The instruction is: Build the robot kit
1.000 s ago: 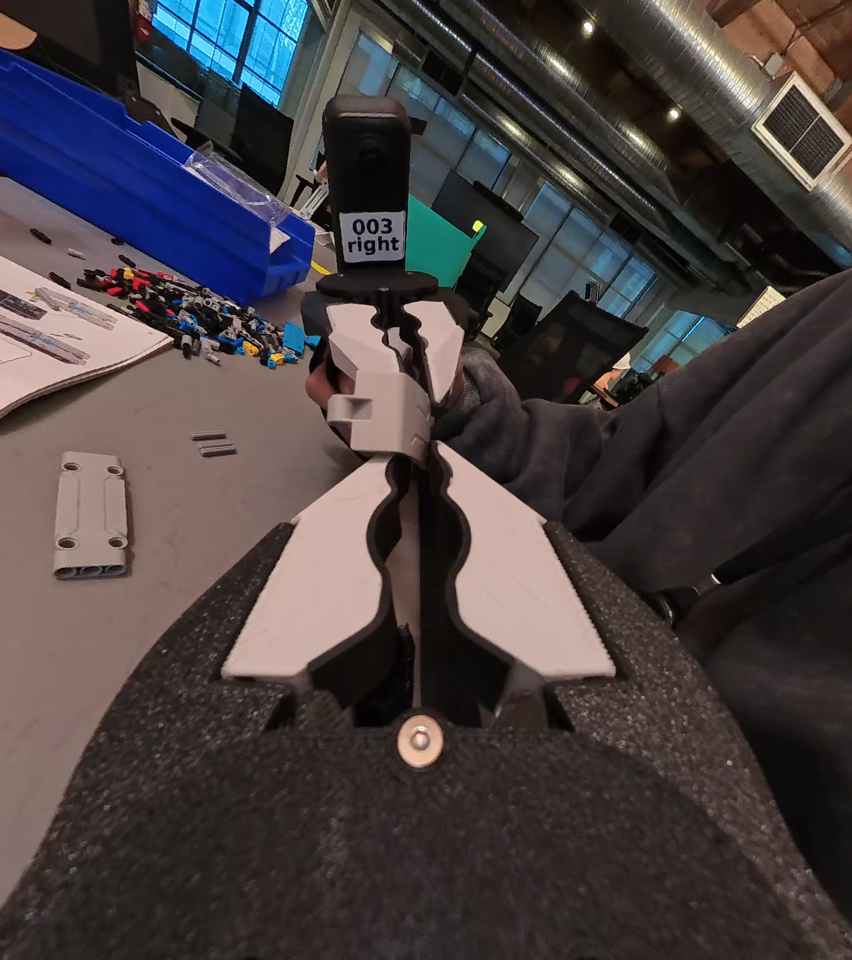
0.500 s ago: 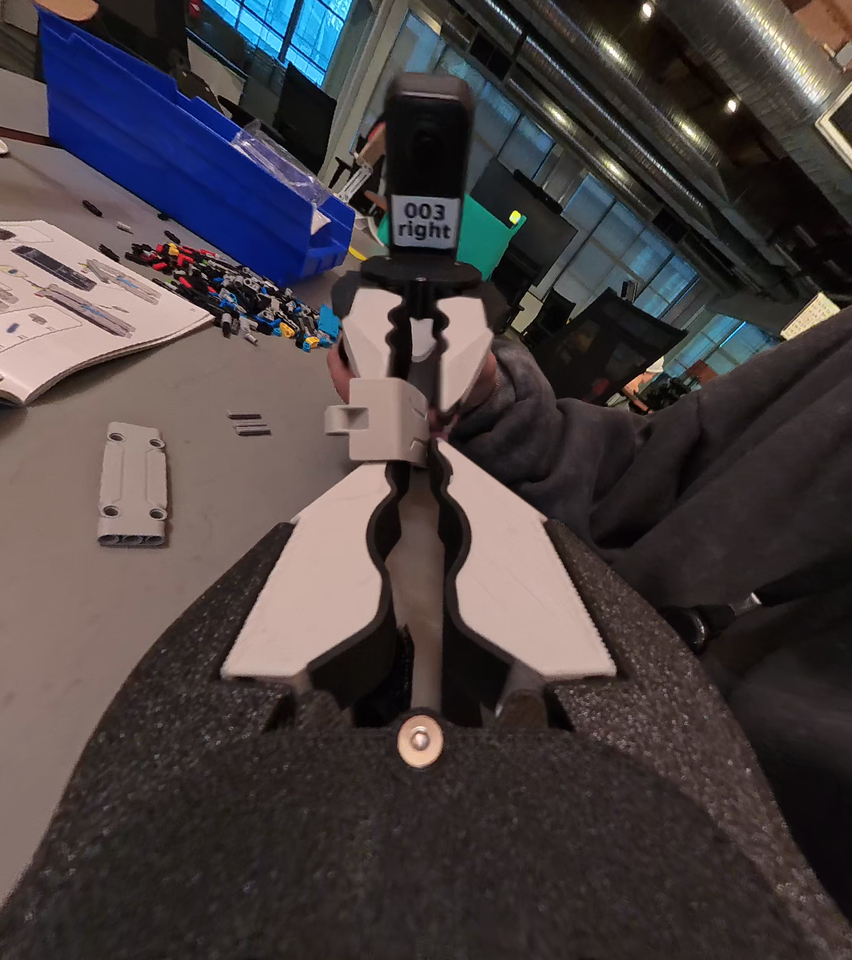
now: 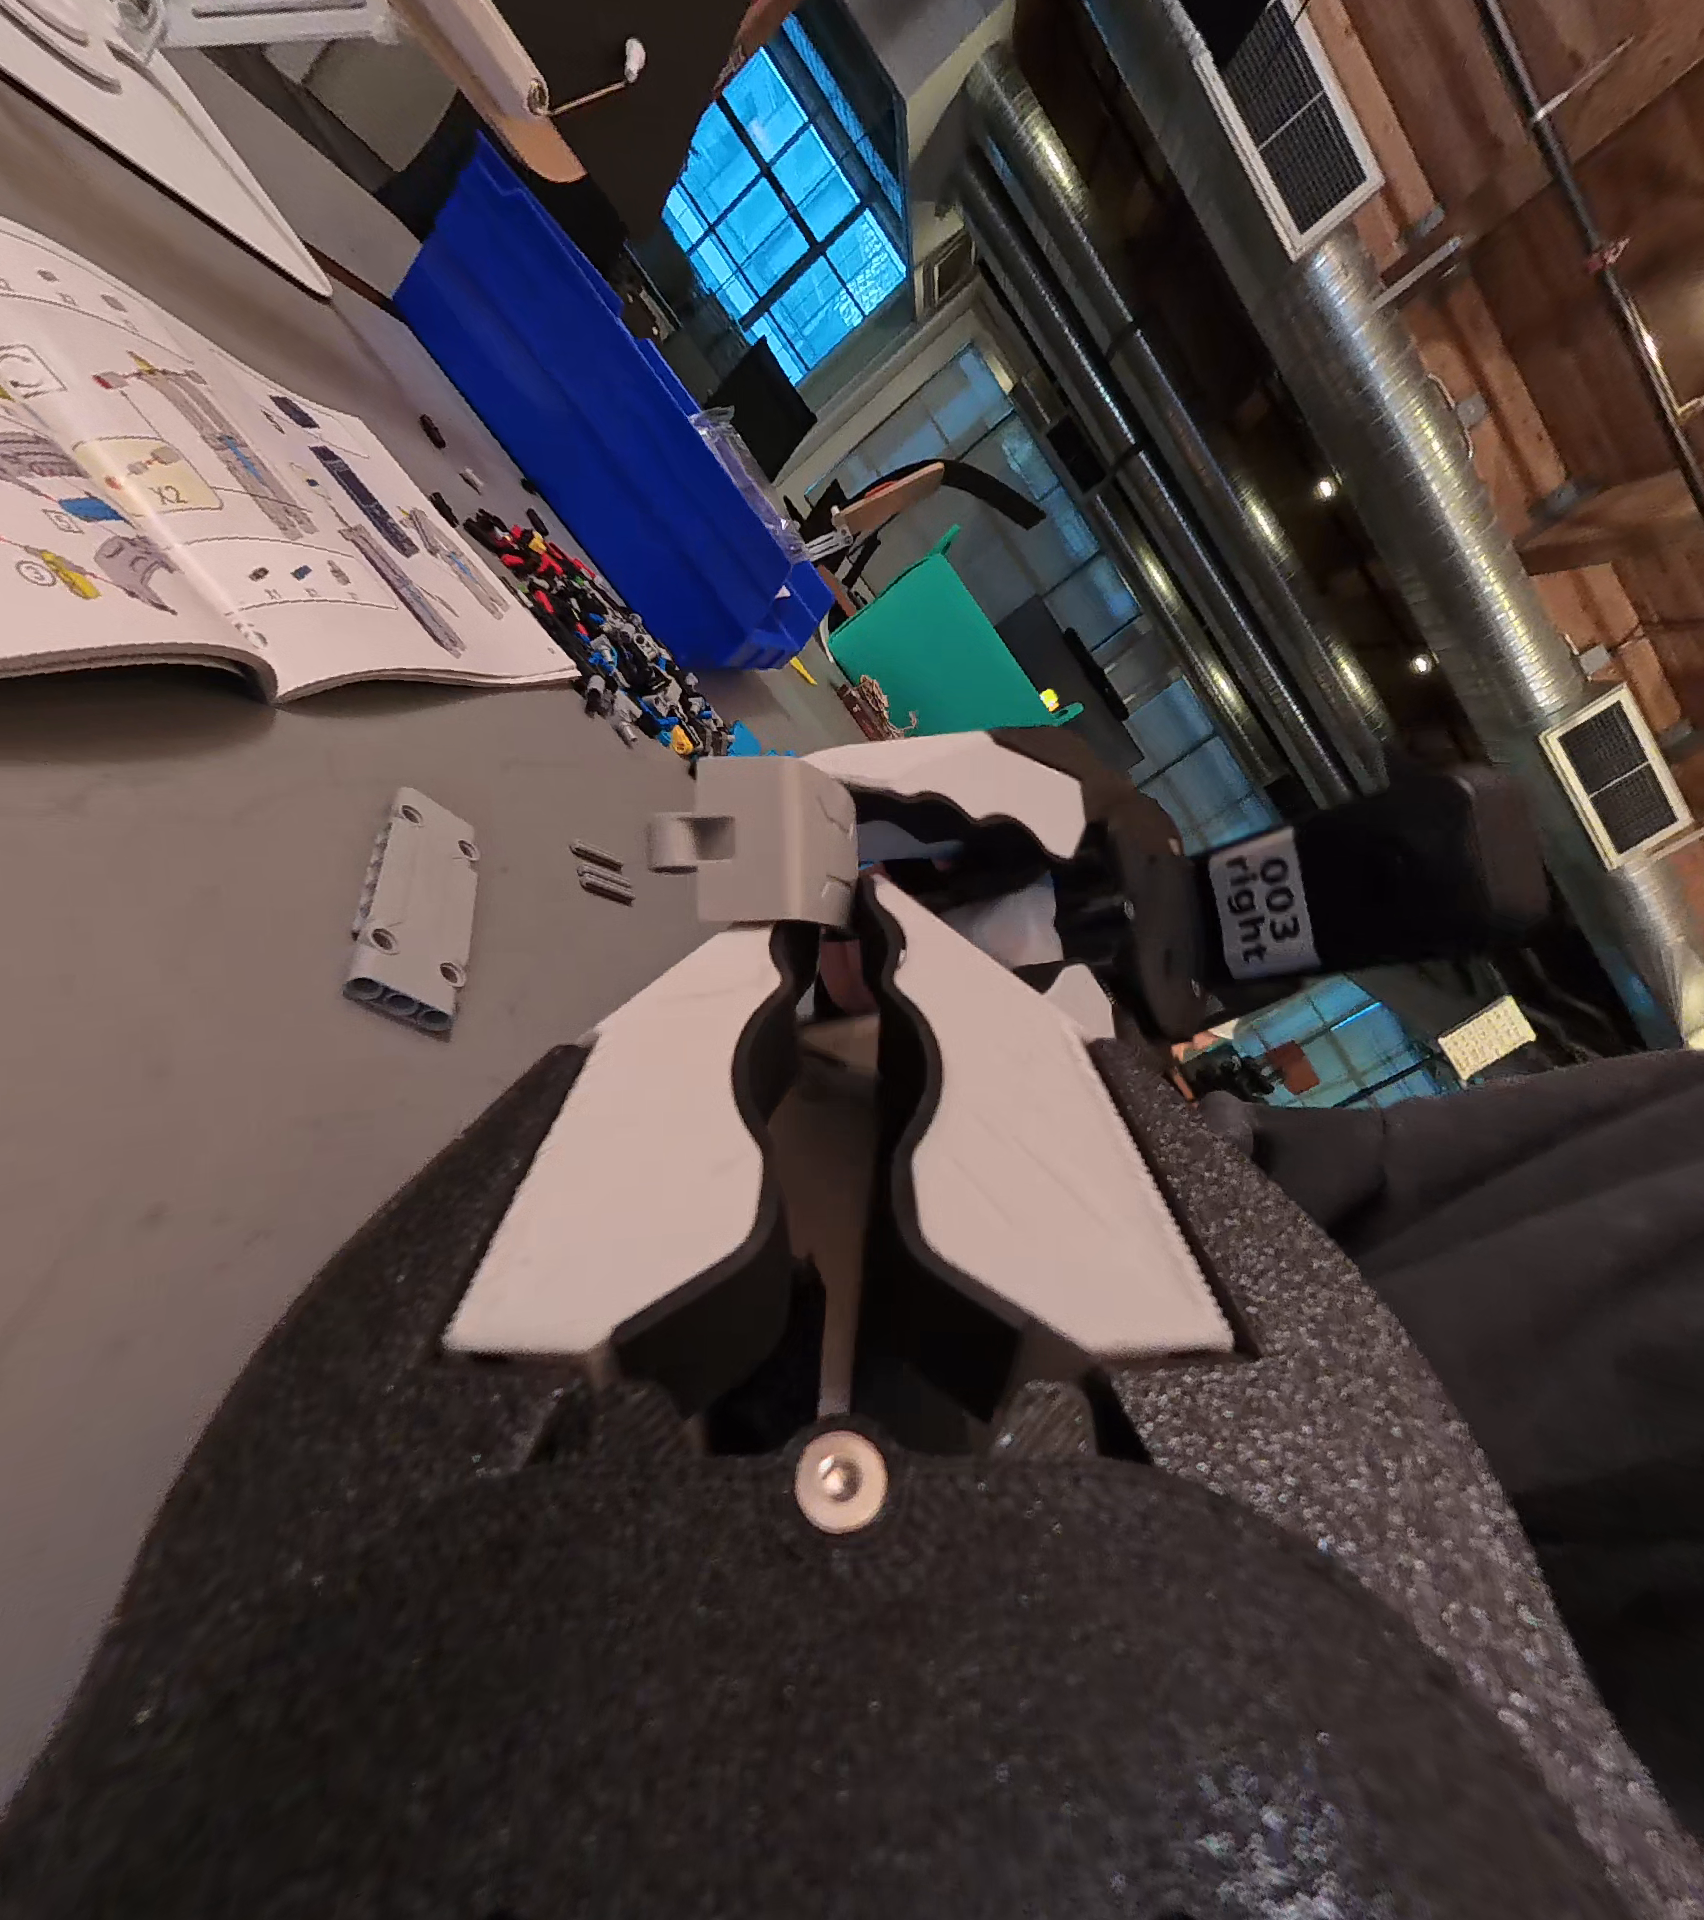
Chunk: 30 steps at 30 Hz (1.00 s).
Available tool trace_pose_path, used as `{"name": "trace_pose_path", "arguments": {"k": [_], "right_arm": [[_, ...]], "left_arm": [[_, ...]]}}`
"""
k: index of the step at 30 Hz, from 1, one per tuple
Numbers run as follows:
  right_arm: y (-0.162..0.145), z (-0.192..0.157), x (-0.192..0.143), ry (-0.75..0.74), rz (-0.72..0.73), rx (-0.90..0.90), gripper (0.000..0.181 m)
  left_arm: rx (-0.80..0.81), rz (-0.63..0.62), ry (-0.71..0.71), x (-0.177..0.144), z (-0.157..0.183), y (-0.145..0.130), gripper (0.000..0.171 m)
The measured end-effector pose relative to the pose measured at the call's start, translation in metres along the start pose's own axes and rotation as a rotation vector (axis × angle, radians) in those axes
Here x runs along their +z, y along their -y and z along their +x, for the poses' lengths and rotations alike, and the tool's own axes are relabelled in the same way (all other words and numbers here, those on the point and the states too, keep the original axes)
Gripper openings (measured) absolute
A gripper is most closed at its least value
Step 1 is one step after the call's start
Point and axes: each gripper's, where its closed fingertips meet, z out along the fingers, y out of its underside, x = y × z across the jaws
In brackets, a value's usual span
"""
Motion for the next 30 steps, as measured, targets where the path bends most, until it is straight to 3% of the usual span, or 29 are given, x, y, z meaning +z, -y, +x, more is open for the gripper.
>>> {"name": "trace_pose_path", "arguments": {"k": [5, 10, 15, 17, 20, 22, 25, 27, 30], "right_arm": [[0.0, 0.004, -0.002, -0.047, -0.009, -0.032, 0.024], [0.007, 0.003, -0.011, -0.003, 0.016, -0.068, 0.024], [0.012, -0.009, -0.022, 0.132, 0.056, -0.114, 0.024], [0.011, 0.0, -0.029, 0.126, 0.032, -0.132, 0.024], [0.02, 0.006, -0.044, 0.173, 0.072, -0.066, 0.024], [0.022, 0.005, -0.052, 0.218, 0.082, -0.066, 0.024], [0.015, -0.012, -0.064, 0.363, 0.012, -0.15, 0.024], [0.014, -0.026, -0.069, 0.465, -0.032, -0.23, 0.024], [0.023, -0.041, -0.067, 0.533, -0.046, -0.402, 0.024]], "left_arm": [[-0.022, -0.001, -0.006, 0.002, 0.002, -0.004, 0.005], [0.031, -0.011, -0.022, 0.003, 0.014, -0.007, 0.006], [0.202, -0.095, 0.05, -0.008, 0.032, -0.023, 0.028], [0.264, -0.125, 0.145, -0.018, 0.03, -0.022, 0.052], [0.271, -0.194, 0.115, -0.026, 0.038, -0.028, 0.054], [0.266, -0.212, 0.106, -0.031, 0.04, -0.023, 0.058], [0.355, -0.211, 0.091, -0.039, 0.049, 0.008, 0.059], [0.386, -0.359, -0.071, -0.038, 0.072, 0.0, 0.059], [0.385, -0.583, -0.175, -0.03, 0.069, -0.022, 0.058]]}}
